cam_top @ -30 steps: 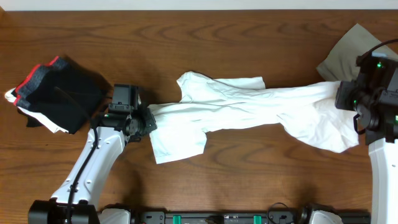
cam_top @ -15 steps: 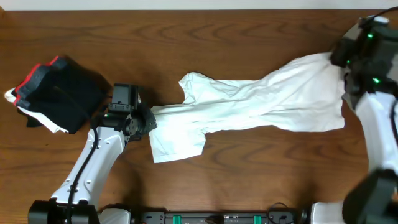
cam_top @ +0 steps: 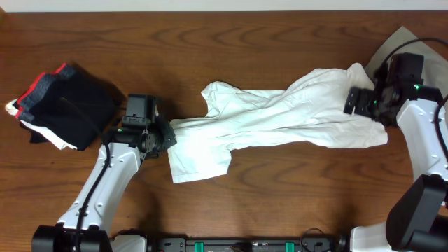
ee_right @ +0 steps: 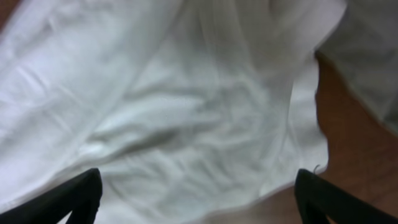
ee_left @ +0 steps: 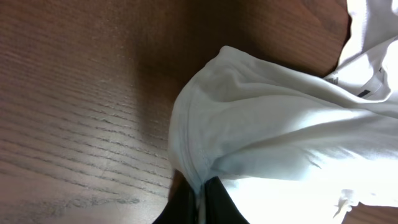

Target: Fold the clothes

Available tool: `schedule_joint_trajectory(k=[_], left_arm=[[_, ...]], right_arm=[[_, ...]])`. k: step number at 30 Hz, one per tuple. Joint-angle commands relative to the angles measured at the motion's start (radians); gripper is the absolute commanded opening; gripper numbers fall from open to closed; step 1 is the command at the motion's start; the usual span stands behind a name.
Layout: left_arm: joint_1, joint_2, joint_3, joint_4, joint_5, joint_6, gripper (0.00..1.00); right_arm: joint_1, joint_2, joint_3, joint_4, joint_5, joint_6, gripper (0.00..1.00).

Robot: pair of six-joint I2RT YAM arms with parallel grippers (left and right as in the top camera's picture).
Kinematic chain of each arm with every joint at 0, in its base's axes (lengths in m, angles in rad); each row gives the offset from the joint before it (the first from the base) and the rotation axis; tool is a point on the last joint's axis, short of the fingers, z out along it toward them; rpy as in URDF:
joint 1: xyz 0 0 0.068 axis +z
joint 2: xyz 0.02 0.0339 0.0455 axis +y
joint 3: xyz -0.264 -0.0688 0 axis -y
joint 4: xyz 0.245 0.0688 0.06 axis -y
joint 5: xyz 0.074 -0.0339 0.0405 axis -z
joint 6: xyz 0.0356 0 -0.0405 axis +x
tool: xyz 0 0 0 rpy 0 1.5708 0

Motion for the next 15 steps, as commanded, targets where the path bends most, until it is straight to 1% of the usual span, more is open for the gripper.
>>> schedule_joint_trajectory(k=[1, 3, 9, 15], left_arm=[[0.008, -0.003, -0.005, -0.001, -0.023, 0.017, 0.06], [0.008, -0.003, -0.005, -0.001, -0.023, 0.017, 0.06], [0.008, -0.003, -0.005, -0.01, -0.023, 0.017, 0.06], [0.008, -0.003, -0.005, -0.012, -0.023, 0.017, 0.06]], right_arm=[[0.01, -0.005, -0.029, 0.003, 0.016, -0.024, 0.94], [0.01, 0.004, -0.056, 0.044, 0.041, -0.021, 0.91], [0.01, 0.029, -0.133, 0.193, 0.05, -0.02, 0.79], [0.01, 0.09, -0.185, 0.259, 0.05, -0.013, 0.79]])
